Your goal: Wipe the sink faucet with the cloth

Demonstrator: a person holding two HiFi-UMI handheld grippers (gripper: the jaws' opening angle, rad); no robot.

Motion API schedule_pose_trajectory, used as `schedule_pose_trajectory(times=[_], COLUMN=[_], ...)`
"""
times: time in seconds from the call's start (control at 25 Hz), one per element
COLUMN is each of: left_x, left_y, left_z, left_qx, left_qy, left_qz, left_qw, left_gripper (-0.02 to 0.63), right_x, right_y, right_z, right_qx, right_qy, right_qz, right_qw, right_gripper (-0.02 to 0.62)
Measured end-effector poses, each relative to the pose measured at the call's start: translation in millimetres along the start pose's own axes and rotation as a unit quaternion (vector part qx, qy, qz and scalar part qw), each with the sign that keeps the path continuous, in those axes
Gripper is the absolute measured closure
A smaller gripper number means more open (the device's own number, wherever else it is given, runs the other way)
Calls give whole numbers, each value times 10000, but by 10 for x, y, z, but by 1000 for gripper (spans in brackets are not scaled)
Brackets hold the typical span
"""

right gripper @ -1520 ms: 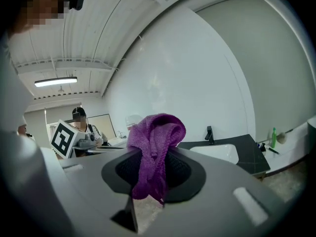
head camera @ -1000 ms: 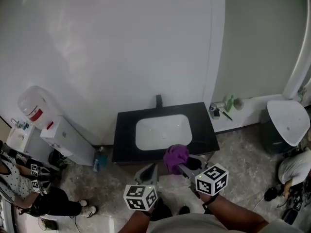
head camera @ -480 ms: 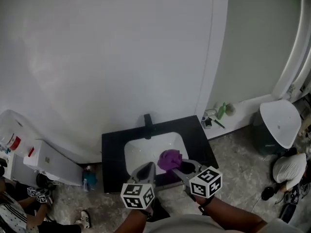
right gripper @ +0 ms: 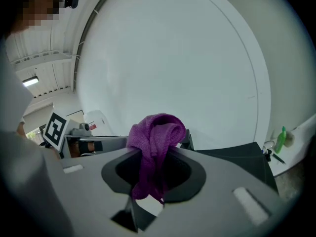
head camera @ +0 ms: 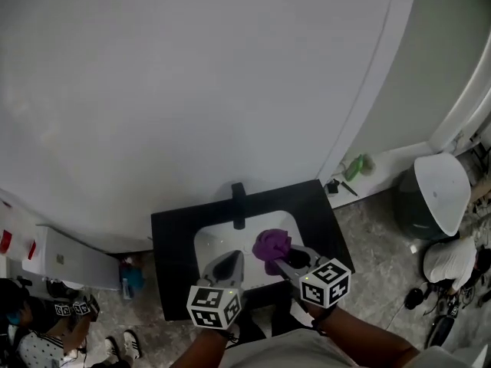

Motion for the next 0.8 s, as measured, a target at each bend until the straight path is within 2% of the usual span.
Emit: schedule_pose_trajectory(times=[0.12, 0.24, 0.4, 0.52, 0.6, 0.8], left_x=[-222, -290, -397, -492, -542, -642], left_y=[68, 87, 157, 182, 209, 295], left_z=[14, 45, 60, 68, 78, 83], left_qx=[37, 83, 202, 261, 287, 421], left_qy=[118, 200, 269, 300, 305, 244], left_qz=[-135, -294, -517, -622, -667, -729], left_qw=[9998, 9993, 9981, 9973, 9969, 9962], left_gripper=[598, 598, 598, 598, 598, 598], right_x=[-435, -1044, -1889, -2256, -2332, -2057], right_y=[-416, -790, -1337, -1628, -1687, -1456], right_z=[-159, -505, -744, -596, -457, -111], right_qx=[65, 424, 1019, 980, 976, 905], right_qy=[124, 236, 798, 1246, 1359, 1488], right_qz=[-80, -215, 4, 109, 100, -114], right_qw=[9999, 9986, 9916, 9873, 9859, 9847], right_gripper=[499, 499, 499, 499, 499, 502])
Point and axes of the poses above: the fingertips, and each gripper's own axes: x backward along the fingers, y to its left, z out of its underside, the point moved 8 cm from there along x, backward along the fingers, and after that the axes turned 6 degrees about -z, right-handed, at the moved point
